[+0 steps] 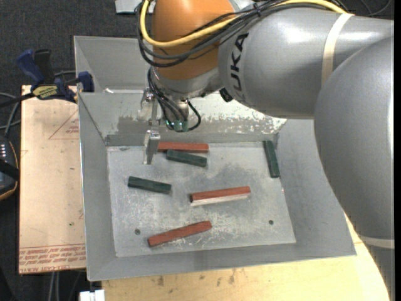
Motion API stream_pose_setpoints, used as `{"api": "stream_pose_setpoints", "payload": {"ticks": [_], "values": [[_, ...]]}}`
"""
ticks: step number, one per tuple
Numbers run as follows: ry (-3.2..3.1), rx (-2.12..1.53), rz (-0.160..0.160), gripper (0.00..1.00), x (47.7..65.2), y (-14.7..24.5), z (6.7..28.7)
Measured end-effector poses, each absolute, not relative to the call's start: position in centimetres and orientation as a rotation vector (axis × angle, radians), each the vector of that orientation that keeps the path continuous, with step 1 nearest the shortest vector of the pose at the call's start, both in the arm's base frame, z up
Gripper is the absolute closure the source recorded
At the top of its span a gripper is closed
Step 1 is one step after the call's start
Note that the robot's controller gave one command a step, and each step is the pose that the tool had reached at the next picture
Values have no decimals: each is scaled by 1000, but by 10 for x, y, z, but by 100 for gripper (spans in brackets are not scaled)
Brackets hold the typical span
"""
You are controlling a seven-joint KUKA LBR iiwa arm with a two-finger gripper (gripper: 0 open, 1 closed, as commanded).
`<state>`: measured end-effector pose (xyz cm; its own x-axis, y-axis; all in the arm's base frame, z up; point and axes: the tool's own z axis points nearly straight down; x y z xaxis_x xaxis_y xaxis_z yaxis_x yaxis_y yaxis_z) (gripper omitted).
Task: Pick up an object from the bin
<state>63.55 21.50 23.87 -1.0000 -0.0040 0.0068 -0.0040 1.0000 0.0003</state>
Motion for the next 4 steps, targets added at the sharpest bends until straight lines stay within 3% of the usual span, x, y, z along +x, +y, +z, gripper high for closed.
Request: {"api": "stream_pose_setpoints", "payload": {"ticks": [1,2,3,4], "values": [[-3143,1,-3,0,637,214,244],[-3147,-36,-5,0,616,203,192],[-3142,-175,-6,0,625,178,126],[-3156,107,-13,100,587,206,78]]}}
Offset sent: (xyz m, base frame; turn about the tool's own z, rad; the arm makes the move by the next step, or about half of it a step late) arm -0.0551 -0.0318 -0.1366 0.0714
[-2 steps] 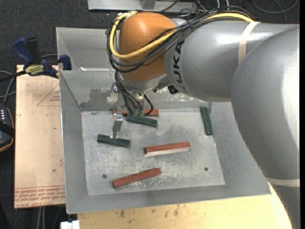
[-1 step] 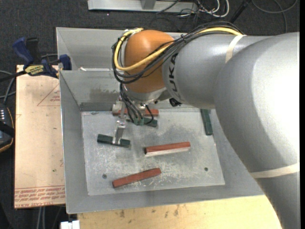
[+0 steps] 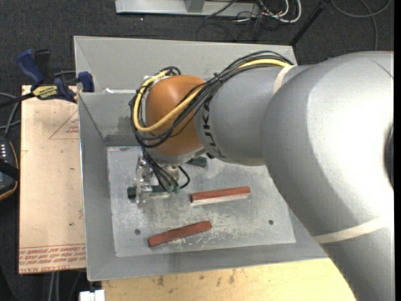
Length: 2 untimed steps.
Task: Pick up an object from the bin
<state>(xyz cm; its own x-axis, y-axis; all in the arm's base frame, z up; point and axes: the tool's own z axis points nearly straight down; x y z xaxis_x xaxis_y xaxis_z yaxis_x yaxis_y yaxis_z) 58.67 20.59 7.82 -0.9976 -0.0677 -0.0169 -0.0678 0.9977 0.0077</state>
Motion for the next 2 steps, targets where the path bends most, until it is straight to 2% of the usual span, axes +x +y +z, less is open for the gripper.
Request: {"api": "stream_pose_setpoints", "payload": {"ticks": [2], "values": [[3129,-108,9,100,585,206,81]]}}
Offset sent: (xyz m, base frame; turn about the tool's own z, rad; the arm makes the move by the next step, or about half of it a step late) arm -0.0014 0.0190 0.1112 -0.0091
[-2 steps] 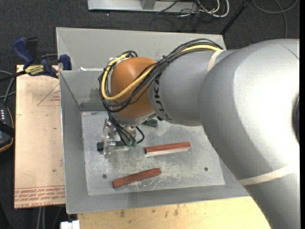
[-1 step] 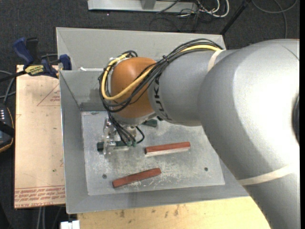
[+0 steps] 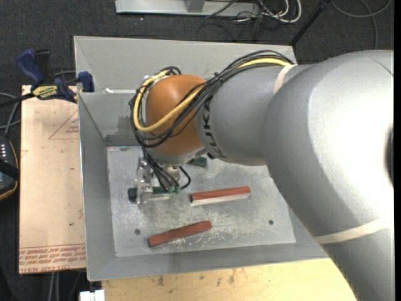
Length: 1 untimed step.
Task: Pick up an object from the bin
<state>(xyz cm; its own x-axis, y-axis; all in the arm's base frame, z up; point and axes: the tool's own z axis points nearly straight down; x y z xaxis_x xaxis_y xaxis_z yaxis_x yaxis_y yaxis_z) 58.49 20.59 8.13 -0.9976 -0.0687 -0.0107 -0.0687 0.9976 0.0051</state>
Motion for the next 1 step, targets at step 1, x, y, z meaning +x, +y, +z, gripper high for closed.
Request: {"api": "stream_pose_setpoints", "payload": {"ticks": [1], "values": [[3123,-126,8,100,628,193,105]]}}
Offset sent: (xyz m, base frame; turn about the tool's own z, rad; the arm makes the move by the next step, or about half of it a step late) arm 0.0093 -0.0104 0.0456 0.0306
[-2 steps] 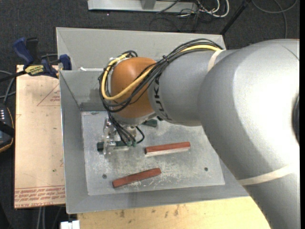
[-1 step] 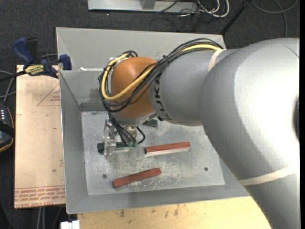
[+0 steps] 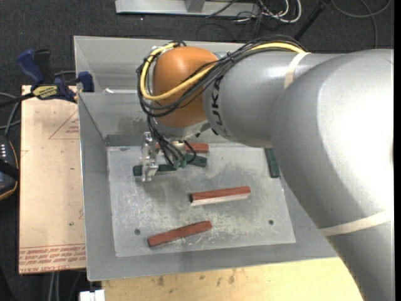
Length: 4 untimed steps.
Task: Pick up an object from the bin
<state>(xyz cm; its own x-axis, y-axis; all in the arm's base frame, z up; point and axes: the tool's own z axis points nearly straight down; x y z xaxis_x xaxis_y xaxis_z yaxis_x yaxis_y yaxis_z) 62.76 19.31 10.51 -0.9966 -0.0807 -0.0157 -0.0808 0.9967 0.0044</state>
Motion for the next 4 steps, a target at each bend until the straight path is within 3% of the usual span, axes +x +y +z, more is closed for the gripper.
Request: {"api": "stream_pose_setpoints", "payload": {"ticks": [1,2,3,4], "values": [[3143,-100,-1,100,627,190,92],[3145,-70,1,100,626,191,145],[3137,-41,3,100,646,199,194],[3140,-93,1,100,635,194,220]]}}
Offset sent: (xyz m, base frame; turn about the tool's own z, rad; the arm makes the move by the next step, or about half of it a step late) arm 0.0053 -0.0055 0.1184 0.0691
